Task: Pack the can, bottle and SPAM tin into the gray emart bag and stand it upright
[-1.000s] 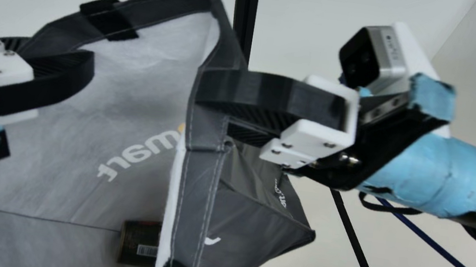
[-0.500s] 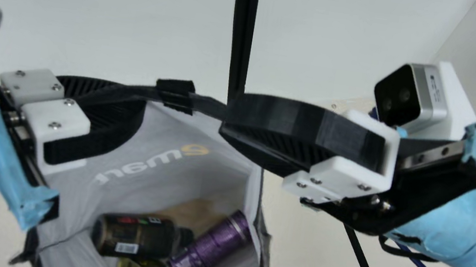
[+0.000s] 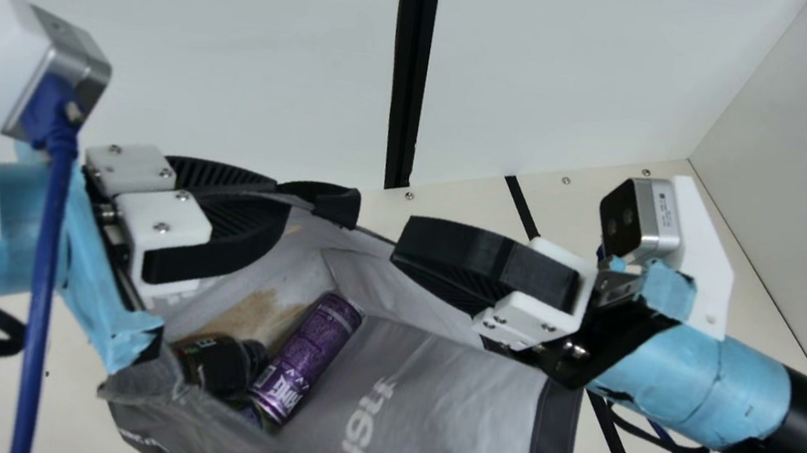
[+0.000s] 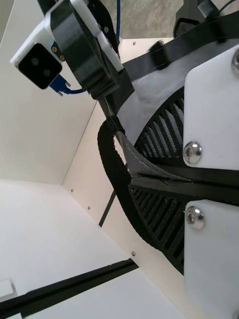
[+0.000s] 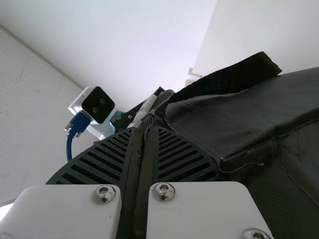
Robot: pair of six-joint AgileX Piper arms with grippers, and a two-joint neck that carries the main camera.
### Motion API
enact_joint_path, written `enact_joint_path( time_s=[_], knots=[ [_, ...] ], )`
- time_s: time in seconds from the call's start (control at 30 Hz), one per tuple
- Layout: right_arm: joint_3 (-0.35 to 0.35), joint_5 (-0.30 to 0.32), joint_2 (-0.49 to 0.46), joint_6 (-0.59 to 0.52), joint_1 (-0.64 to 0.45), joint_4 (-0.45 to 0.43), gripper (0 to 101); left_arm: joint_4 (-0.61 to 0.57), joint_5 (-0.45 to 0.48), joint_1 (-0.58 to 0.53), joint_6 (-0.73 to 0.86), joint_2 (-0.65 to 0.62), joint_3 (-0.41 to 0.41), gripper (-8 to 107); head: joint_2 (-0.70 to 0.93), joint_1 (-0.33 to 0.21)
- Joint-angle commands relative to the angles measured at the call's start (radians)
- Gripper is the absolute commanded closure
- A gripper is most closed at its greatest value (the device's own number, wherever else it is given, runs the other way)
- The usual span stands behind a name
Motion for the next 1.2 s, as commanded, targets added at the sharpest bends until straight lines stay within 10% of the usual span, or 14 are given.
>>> enact_joint_path(
  time_s=[0.0,1.17],
  knots=[
    [0.014,0.003,0.01,-0.04,0.001,-0.004,101,-0.015,-0.001,0.005,0.019,0.013,0.0,107,-0.001,-0.023],
    [-0.13,0.003,0.338,-0.283,0.105,-0.019,101,-0.139,-0.001,0.215,0.196,0.167,0.047,107,-0.001,-0.023]
  ],
)
